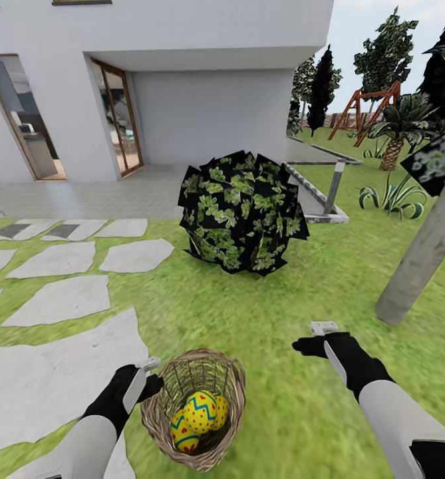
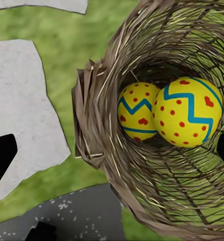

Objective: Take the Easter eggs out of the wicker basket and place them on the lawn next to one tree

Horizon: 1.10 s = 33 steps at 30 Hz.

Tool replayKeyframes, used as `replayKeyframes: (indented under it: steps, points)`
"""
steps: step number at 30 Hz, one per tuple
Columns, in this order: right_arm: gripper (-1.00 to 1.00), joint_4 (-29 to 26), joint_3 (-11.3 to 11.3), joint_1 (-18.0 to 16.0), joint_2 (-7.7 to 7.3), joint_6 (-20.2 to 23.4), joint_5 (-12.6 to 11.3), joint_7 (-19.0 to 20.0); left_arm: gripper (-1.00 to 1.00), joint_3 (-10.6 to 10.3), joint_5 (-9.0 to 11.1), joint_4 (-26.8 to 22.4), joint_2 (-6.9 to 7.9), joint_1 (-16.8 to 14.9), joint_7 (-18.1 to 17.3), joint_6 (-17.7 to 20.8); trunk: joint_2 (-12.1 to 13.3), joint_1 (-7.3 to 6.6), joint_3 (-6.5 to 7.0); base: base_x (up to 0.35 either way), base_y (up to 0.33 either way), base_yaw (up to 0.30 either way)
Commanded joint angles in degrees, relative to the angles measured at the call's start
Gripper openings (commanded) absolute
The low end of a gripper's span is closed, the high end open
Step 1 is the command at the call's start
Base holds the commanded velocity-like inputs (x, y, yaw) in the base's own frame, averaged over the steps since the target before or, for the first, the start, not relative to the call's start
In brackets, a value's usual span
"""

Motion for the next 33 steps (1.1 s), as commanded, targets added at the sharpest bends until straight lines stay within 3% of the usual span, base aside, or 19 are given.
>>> replayKeyframes:
  steps: [1, 33]
  points:
    - [1.00, -0.09, 0.00, -0.02, -0.03, 0.29, 0.11, 0.27, 1.00, 0.21, 0.62, -0.11, -0.05, -0.02, 0.43, 0.16, -0.44, 0.22, -0.24, 0.000, 0.000, 0.000]
    - [1.00, -0.01, 0.09, -0.02, 0.03, 0.26, 0.12, 0.33, 1.00, 0.21, 0.56, -0.59, 0.40, -0.02, 0.28, -0.43, -13.28, 7.25, -5.98, 0.000, 0.000, 0.000]
